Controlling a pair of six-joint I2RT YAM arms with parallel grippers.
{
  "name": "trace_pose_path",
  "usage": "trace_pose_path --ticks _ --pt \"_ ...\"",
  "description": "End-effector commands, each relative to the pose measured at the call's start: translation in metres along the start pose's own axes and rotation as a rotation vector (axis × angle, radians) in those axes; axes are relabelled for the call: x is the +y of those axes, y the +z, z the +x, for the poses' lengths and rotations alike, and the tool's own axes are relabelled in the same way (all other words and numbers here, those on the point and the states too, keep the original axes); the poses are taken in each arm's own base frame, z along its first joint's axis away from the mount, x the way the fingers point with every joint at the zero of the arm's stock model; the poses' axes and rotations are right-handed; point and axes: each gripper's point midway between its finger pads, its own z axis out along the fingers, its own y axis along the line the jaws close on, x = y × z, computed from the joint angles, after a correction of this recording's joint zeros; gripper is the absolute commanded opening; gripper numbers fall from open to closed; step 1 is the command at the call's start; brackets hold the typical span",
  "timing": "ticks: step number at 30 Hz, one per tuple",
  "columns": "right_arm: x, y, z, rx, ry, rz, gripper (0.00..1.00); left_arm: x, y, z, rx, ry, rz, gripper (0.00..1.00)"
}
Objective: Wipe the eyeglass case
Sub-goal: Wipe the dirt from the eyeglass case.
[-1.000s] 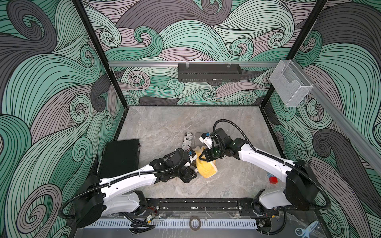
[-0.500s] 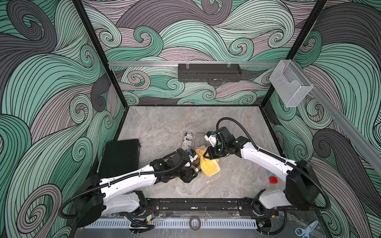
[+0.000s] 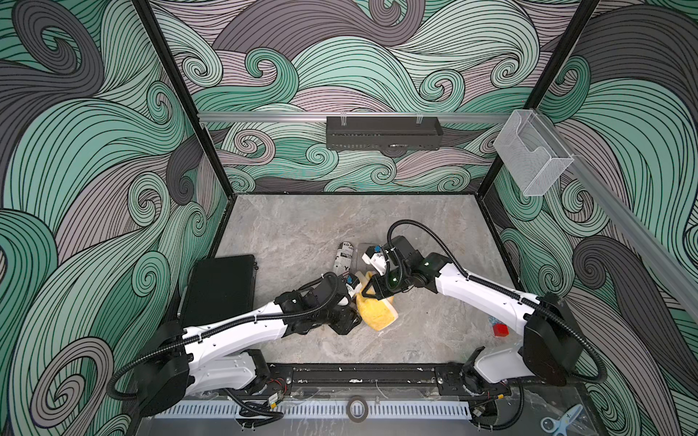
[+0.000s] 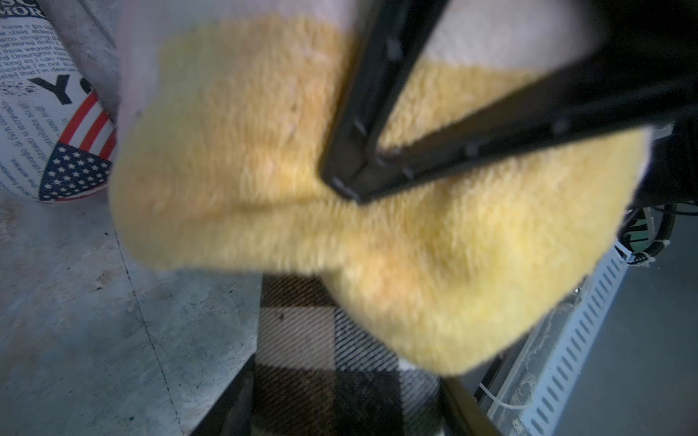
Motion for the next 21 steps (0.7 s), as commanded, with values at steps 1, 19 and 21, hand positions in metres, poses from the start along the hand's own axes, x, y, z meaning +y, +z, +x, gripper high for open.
trace_pose_path --ticks 1,19,21 --pt "-0.048 -0.02 0.01 -0.008 0.077 0.213 0.0 -0.009 -0.014 -0.032 -0.127 -0.018 0.028 0.48" --pt "0.054 -0.032 0.008 -0.219 -0.243 -0.074 0.0 -0.031 -0.044 -0.045 -0.105 -0.257 0.542 0.46" --pt "0.043 -0.03 0.007 -0.228 -0.224 -0.016 0.0 -0.03 -0.045 -0.045 -0.103 -0.264 0.562 0.46"
